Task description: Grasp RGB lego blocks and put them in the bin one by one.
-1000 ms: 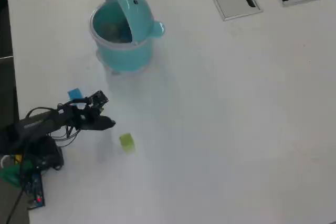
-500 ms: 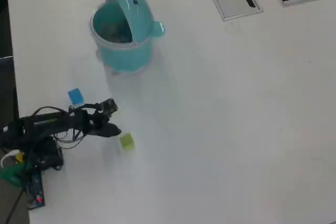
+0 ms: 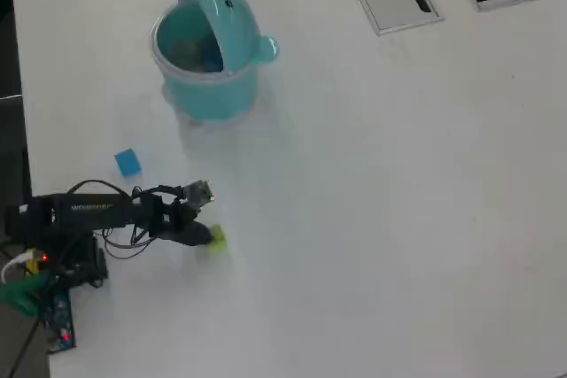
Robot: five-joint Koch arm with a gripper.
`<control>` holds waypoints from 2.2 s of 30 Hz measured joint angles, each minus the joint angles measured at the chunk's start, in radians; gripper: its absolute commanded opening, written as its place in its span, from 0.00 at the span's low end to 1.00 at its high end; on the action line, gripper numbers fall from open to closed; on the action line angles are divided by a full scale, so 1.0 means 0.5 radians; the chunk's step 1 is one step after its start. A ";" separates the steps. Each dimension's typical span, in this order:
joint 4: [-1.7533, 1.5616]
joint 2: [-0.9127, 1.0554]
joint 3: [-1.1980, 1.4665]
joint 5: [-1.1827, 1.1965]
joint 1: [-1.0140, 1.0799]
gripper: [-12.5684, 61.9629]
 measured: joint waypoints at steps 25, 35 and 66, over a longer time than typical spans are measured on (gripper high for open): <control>-0.138 -0.190 0.006 -0.003 0.052 0.60; -0.138 -0.359 0.006 -0.080 0.123 0.60; -0.129 -0.206 -0.150 -0.129 -0.178 0.37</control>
